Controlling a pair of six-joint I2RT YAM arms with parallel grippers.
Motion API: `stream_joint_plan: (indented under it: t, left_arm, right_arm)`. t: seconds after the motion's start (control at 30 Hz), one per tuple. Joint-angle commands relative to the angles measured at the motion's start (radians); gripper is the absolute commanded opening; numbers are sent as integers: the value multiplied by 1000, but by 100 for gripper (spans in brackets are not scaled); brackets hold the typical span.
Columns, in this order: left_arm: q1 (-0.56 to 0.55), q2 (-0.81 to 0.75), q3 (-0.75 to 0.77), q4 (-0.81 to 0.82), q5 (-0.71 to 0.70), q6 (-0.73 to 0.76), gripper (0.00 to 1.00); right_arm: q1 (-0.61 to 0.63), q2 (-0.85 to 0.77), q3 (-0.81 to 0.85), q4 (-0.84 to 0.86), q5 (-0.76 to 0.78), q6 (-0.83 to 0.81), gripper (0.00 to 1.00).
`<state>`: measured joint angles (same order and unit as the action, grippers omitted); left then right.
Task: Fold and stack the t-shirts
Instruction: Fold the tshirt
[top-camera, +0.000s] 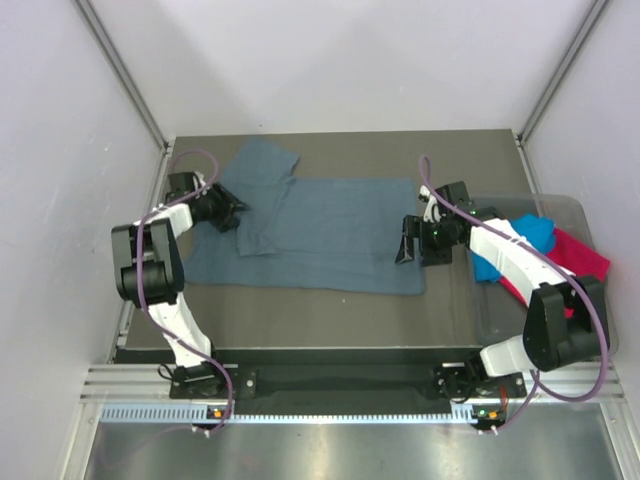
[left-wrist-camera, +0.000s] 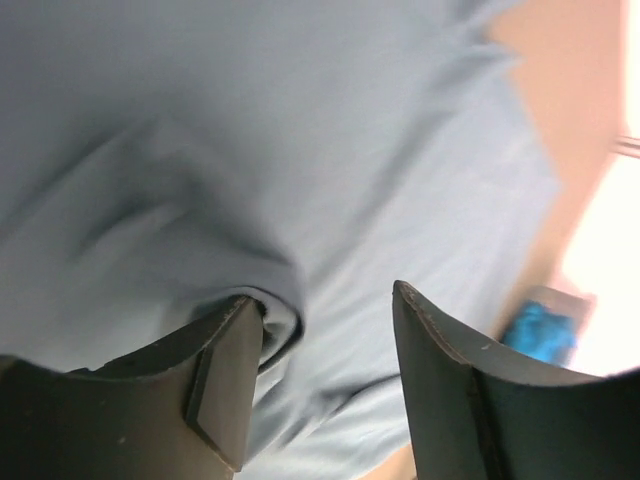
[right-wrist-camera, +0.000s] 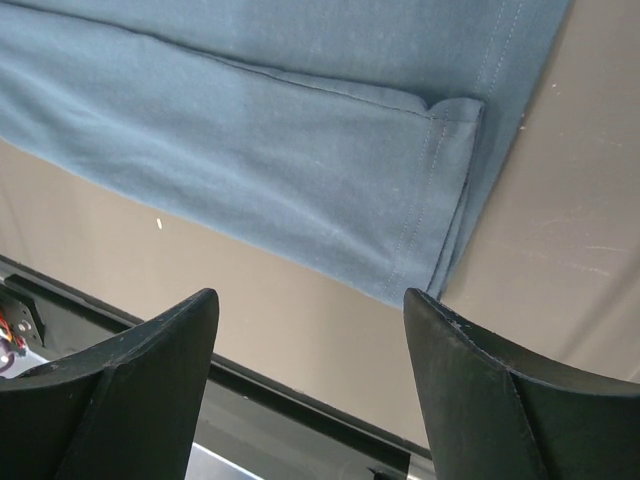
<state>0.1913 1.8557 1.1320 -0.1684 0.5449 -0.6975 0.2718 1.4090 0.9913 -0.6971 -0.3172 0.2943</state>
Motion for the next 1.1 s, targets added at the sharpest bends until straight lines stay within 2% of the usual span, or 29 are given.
stream_joint_plan:
  t: [0.0,0.03,0.07,0.1,0.13,0.17,0.23,0.27,0.4,0.5,0.57,0.7,0.73,0.77,0.83,0.9,0.93,1.0,1.07]
  left_arm:
    - [-78,66,90,297,107,-152,59]
    - [-125,117,132,306,96,-143,61]
    - [-153,150,266,281,89,-119,61]
    - [-173,190,372,60,83,-84,61]
    - [-200,274,481,-68,26,3,61]
    - [-225,302,664,-226,-37,42,61]
    - [-249,289,735,-400,-121,128,62]
    - [-251,268,717,-413,-185,136,63]
    - [-236,186,663,-549,-284,167,62]
    - [-222,82,507,-513,-350,220,59]
    - [-199,2,360,-429,-320,217,57]
    - [-96,-46,192,-385,-136,184,49]
    - [-61,-74,164,-387,-135,179,42]
    - [-38,-104,100,-387,-149,174,42]
    - [60,-217,36,-385,-215,144,42]
    - [124,-285,-14,-428,-301,124,47]
    - [163,-332,-15,-495,-392,119,49]
    - [172,-360,-6,-558,-491,101,54]
    - [178,-386,-26,-605,-586,89,55]
  right_arm:
    - [-8,27,55,4,-19,-20,75]
    - [-9,34,59,4,-28,-17,75]
    - [-9,47,66,4,-34,-17,75]
    - [-9,53,70,2,-39,-15,75]
    - [-8,56,73,4,-45,-15,75]
    - [-11,62,76,5,-46,-15,75]
    - [-10,65,79,5,-46,-18,75]
    - [-9,67,78,4,-46,-20,75]
    - [-9,70,64,13,-49,-15,75]
    - [-9,70,56,19,-54,-15,75]
    - [-8,77,50,24,-63,-15,75]
    - [-9,91,41,42,-69,-7,75]
    - [-9,96,44,48,-54,-7,75]
    - [-8,103,53,45,-49,-6,74]
    - [-8,116,70,41,-37,-1,73]
    - [-9,128,87,31,-36,5,73]
    - [-8,128,87,28,-28,9,73]
    - [-9,123,72,24,-16,14,73]
    - [-11,119,40,21,4,20,73]
